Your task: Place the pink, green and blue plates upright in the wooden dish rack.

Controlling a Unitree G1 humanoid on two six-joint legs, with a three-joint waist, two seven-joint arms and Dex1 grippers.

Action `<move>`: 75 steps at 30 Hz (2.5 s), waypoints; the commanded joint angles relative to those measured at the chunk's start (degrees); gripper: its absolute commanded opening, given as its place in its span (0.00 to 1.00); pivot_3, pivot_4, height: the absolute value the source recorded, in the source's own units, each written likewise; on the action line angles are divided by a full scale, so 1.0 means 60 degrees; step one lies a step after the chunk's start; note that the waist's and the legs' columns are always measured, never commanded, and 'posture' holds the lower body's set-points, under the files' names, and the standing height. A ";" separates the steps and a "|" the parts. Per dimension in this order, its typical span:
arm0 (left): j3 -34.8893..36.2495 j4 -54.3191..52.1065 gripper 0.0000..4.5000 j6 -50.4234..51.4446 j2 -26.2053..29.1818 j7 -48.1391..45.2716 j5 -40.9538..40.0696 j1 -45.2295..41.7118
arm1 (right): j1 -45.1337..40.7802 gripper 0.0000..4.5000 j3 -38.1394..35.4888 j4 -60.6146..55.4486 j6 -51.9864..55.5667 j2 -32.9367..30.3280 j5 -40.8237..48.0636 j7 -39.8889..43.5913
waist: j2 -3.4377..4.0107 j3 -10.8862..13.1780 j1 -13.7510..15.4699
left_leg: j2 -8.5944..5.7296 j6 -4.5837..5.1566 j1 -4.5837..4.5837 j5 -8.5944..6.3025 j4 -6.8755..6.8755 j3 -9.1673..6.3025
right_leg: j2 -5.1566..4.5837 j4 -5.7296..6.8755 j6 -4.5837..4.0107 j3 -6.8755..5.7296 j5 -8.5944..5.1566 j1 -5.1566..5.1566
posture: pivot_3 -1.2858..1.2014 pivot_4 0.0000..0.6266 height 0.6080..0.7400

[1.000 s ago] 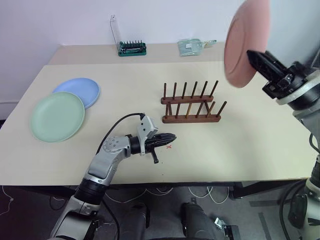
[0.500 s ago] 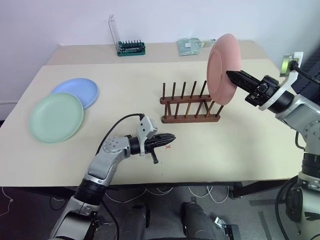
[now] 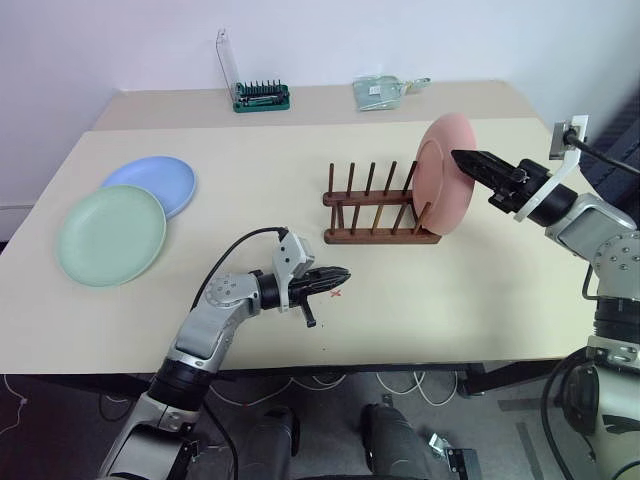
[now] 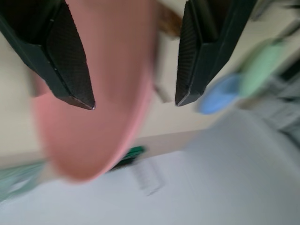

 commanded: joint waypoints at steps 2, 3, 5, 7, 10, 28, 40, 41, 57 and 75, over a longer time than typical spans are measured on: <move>0.0489 -0.0342 0.04 -0.0135 -0.0093 0.0332 -0.0242 -0.0069 | -0.0187 0.54 -0.0099 -0.0661 -0.1454 -0.0316 -0.1356 -0.0319 | 0.0000 0.0000 0.0000 | 0.0001 0.0000 0.0000 0.0000 -0.0001 -0.0001 | 0.0000 0.0002 0.0001 -0.0001 0.0000 0.0000 | 0.52 0.24 1.00; 0.0715 -0.0361 0.04 -0.0053 -0.0143 0.0513 -0.0364 -0.0103 | -0.0053 0.54 -0.0076 -0.0975 -0.1866 -0.0498 -0.1856 -0.0445 | 0.0000 0.0000 -0.0004 | 0.0001 0.0000 0.0000 0.0000 -0.0002 -0.0001 | 0.0000 0.0001 0.0001 0.0000 0.0000 -0.0001 | 0.52 0.24 1.00; 0.1095 -0.0384 0.04 0.0015 -0.0169 0.0842 -0.0465 -0.0139 | 0.0124 0.54 -0.0031 -0.1538 -0.2550 -0.0794 -0.2731 -0.0704 | 0.0001 0.0001 0.0008 | 0.0000 0.0000 -0.0001 0.0000 -0.0002 -0.0001 | 0.0000 0.0001 0.0001 0.0001 0.0000 -0.0002 | 0.52 0.24 1.00; 0.1415 -0.0387 0.04 -0.0072 -0.0131 0.1127 -0.0450 -0.0137 | 0.0191 0.54 0.0040 -0.2095 -0.3014 -0.0988 -0.3324 -0.0813 | 0.0002 0.0002 0.0008 | 0.0000 -0.0001 -0.0002 0.0000 -0.0001 0.0000 | -0.0001 0.0001 0.0001 0.0001 0.0000 -0.0004 | 0.52 0.24 1.00; 0.2072 -0.0271 0.04 -0.0085 -0.0015 0.1589 -0.0532 -0.0199 | 0.0014 0.54 0.0474 -0.3167 -0.3235 -0.1222 -0.3794 -0.0631 | 0.0003 0.0002 -0.0038 | 0.0003 -0.0001 0.0001 0.0000 -0.0004 0.0001 | 0.0000 0.0003 0.0001 0.0003 0.0000 -0.0007 | 0.52 0.24 1.00; 0.3800 -0.0241 0.44 -0.0916 0.1136 0.3019 -0.0393 -0.0030 | -0.0320 1.00 0.5314 -0.4492 -0.3311 0.0947 -0.5631 0.1046 | -0.0014 0.0006 0.0027 | -0.0001 -0.0009 -0.0005 0.0004 -0.0003 -0.0015 | 0.0000 0.0004 -0.0001 -0.0002 0.0001 -0.0011 | 0.52 0.24 1.00; 0.9186 -0.0808 0.87 0.2453 0.2617 0.8164 -0.0750 0.0489 | 0.0077 1.00 0.5817 -0.3268 -0.4356 0.1622 -0.6679 0.1465 | -0.0060 0.0012 -0.0089 | 0.0007 -0.0021 0.0001 0.0010 -0.0022 -0.0019 | 0.0010 0.0019 -0.0003 -0.0002 0.0002 -0.0032 | 0.52 0.24 1.00; 0.9528 -0.0621 0.87 0.2809 0.2689 0.8516 -0.0818 0.0485 | 0.0082 1.00 0.5796 -0.3195 -0.4409 0.1647 -0.6706 0.1504 | -0.0060 0.0012 -0.0072 | 0.0007 -0.0021 0.0002 0.0010 -0.0022 -0.0019 | 0.0010 0.0020 -0.0003 -0.0002 0.0002 -0.0032 | 0.52 0.24 1.00; 0.9845 0.0860 0.87 0.5185 0.2222 0.8385 -0.1940 0.1035 | 0.0445 1.00 0.5670 -0.3210 -0.4544 0.1792 -0.7056 0.1653 | -0.0111 -0.0003 -0.0042 | 0.0007 -0.0042 0.0003 0.0019 -0.0030 -0.0033 | 0.0009 0.0023 -0.0008 -0.0014 0.0005 -0.0029 | 0.52 0.24 1.00; 0.9971 -0.0297 0.01 0.2247 0.1645 0.7712 -0.2955 -0.0161 | 0.0671 1.00 0.5546 -0.3480 -0.4796 0.1765 -0.7442 0.1552 | -0.0135 0.0006 0.0003 | 0.0006 -0.0054 0.0001 0.0025 -0.0029 -0.0032 | 0.0005 0.0016 -0.0014 -0.0014 0.0009 -0.0025 | 0.52 0.24 1.00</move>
